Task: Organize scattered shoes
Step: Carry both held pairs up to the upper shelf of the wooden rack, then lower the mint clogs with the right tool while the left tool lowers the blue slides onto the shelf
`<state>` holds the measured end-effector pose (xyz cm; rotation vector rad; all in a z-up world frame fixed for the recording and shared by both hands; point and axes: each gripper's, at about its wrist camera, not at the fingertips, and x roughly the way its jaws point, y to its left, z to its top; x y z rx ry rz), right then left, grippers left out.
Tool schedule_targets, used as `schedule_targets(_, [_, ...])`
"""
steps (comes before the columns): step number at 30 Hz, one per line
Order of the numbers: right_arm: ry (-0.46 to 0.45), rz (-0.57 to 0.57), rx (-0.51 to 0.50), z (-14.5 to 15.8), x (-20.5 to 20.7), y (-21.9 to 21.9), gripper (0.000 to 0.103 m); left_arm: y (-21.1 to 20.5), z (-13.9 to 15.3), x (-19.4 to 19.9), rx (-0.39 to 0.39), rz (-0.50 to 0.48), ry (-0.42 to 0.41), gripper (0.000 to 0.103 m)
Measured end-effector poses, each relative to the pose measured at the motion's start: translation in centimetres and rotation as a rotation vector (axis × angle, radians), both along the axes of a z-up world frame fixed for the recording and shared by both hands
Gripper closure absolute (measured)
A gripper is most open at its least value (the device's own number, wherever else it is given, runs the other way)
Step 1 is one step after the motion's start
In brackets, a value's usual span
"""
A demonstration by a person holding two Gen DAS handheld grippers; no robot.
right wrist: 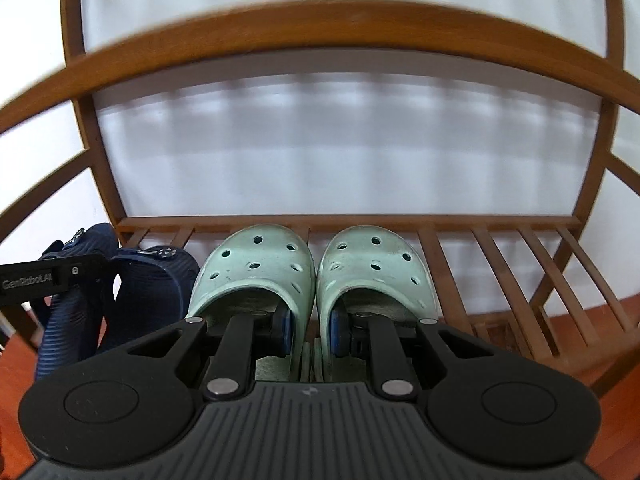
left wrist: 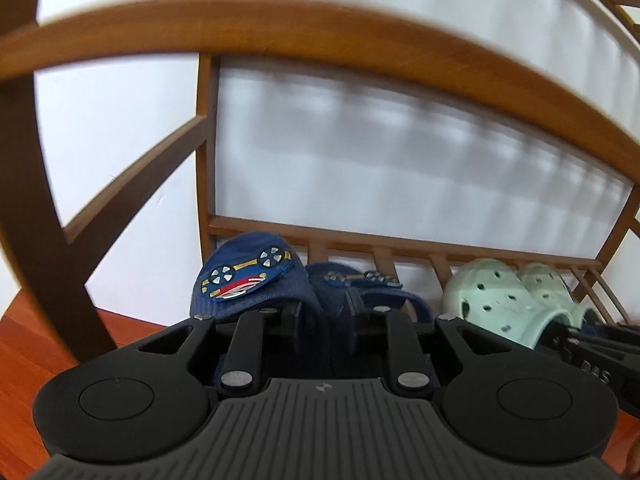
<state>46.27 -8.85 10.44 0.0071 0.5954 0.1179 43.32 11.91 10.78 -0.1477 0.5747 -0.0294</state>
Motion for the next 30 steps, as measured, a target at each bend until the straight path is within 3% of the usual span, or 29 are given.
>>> schedule_targets(7, [0.003, -0.007, -0.037, -1.1, 2.1, 1.0, 0.081, 0.2, -0.1, 0.9, 0.004, -0.037, -0.004, 0.076])
schedule_targets(15, [0.007, 0.001, -0.074, -2.0, 2.8, 1.3, 0.075, 0.1, -1.7, 3.2, 0.006, -0.07, 0.058, 0.075])
schedule_targets(17, [-0.006, 0.012, -0.102, -1.8, 2.5, 1.6, 0.069, 0.1, -1.7, 3.0, 0.0, -0.075, 0.063, 0.066])
schedule_targets(19, [-0.009, 0.015, -0.1, -1.5, 2.0, 1.5, 0.068, 0.1, -1.5, 2.4, 0.0, -0.086, 0.057, 0.059])
schedule_targets(30, [-0.077, 0.04, -0.042, 1.3, -3.7, 0.1, 0.05, 0.3, 1.1, -3.9, -0.025, -0.132, 0.011, 0.053])
